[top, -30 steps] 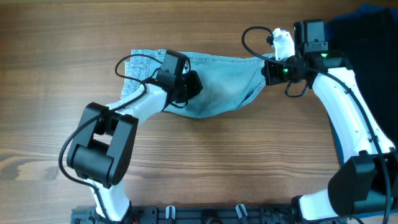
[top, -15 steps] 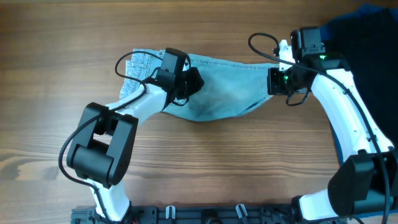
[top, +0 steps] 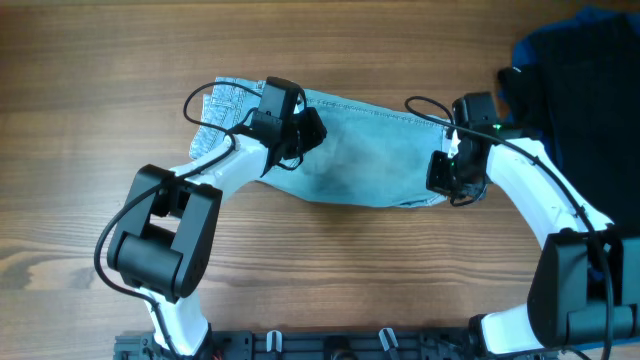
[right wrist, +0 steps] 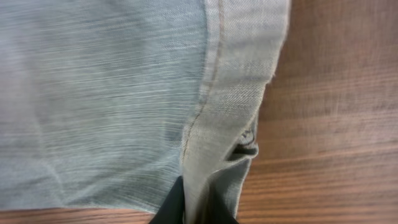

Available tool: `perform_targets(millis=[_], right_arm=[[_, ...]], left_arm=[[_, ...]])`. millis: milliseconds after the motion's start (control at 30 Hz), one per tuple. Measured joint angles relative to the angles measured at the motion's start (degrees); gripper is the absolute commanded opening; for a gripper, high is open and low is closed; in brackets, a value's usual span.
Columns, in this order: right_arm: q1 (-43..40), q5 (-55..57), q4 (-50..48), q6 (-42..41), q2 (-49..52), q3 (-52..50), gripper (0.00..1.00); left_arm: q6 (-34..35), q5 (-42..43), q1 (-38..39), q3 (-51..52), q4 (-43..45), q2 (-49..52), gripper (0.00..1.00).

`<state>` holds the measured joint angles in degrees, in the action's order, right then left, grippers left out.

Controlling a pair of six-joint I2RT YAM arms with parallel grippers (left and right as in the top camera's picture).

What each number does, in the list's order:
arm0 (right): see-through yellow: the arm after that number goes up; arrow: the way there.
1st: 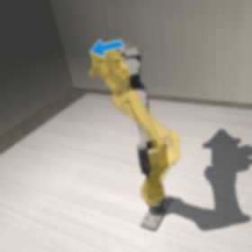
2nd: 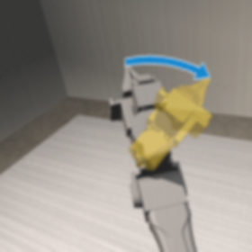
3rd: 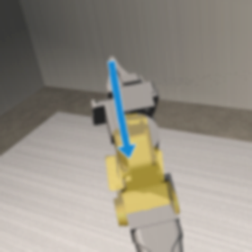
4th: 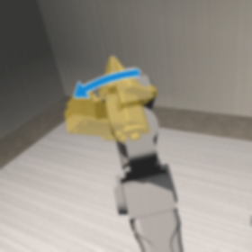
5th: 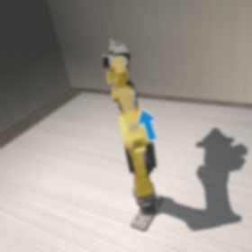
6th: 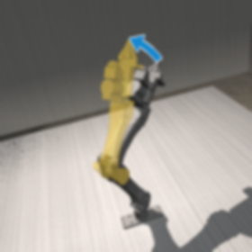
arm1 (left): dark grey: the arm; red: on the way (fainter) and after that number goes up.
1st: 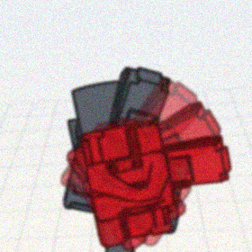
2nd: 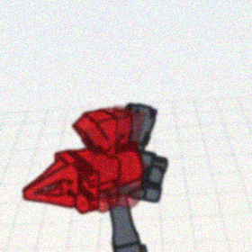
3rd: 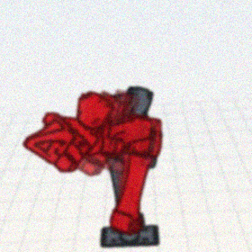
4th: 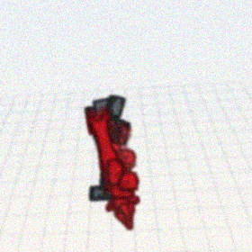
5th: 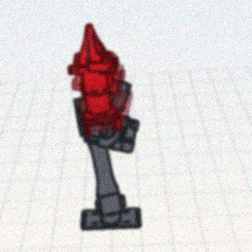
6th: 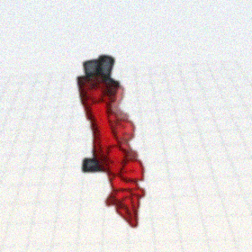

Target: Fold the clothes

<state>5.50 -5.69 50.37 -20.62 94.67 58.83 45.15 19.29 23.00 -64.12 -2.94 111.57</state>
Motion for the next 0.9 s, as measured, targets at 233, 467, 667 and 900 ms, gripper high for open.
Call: perform_targets(millis=[233,467,667,900], right_arm=[[0.00,0.13,0.92,-2.56,0.00,-1.05,0.45],[-2.01,-0.28,5.88,-3.08,-0.09,1.40,0.67],[-4.55,-0.26,2.80,-1.62,-0.20,1.66,0.68],[-7.21,-1.29,-4.33,-1.18,-0.20,1.64,0.65]], left_arm=[[0.00,0.00,0.00,0.00,0.00,0.00,0.06],[0.00,-0.26,0.00,0.00,0.00,0.00,0.07],[0.00,-1.25,0.00,0.00,-0.33,0.00,0.07],[0.00,-1.49,0.00,0.00,-0.46,0.00,0.07]])
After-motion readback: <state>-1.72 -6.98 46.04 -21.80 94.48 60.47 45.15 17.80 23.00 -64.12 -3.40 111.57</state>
